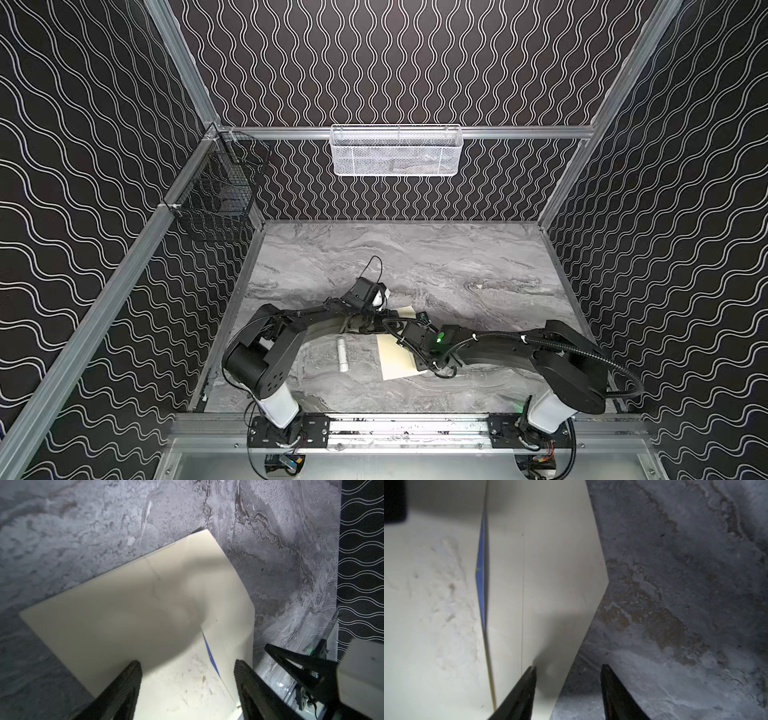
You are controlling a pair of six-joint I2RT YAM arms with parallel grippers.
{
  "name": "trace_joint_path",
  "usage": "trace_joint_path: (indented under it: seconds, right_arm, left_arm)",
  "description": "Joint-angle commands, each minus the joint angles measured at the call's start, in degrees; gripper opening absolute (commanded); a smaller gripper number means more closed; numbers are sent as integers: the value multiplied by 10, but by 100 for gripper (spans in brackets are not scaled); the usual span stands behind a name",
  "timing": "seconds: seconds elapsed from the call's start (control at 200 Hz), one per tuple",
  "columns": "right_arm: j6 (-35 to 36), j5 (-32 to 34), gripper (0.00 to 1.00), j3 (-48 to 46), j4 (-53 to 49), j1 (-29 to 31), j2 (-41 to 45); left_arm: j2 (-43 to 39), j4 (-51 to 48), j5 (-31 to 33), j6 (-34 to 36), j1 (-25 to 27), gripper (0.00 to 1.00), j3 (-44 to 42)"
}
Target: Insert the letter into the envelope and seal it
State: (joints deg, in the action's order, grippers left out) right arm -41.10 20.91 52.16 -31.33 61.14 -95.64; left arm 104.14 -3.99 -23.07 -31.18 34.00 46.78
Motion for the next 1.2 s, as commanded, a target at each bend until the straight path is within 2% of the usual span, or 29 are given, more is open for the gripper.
trace_joint_path:
  seconds: [0.0, 0.35, 0.616, 1.196]
  right_arm:
    - [-4, 23, 53, -1, -2, -9, -1]
    - [45, 12, 53, -22, 49, -68, 3]
    - [85, -8, 53, -29, 95, -110, 5]
    - [138, -66, 53, -11, 174, -161, -27]
  left_arm:
    - [-15, 8, -2, 6, 0, 75, -17]
    - [-50, -25, 6, 6, 11, 75, -49]
    - [-66, -59, 4, -6, 39, 76, -53]
    - [-70, -98, -3, -26, 81, 76, -45]
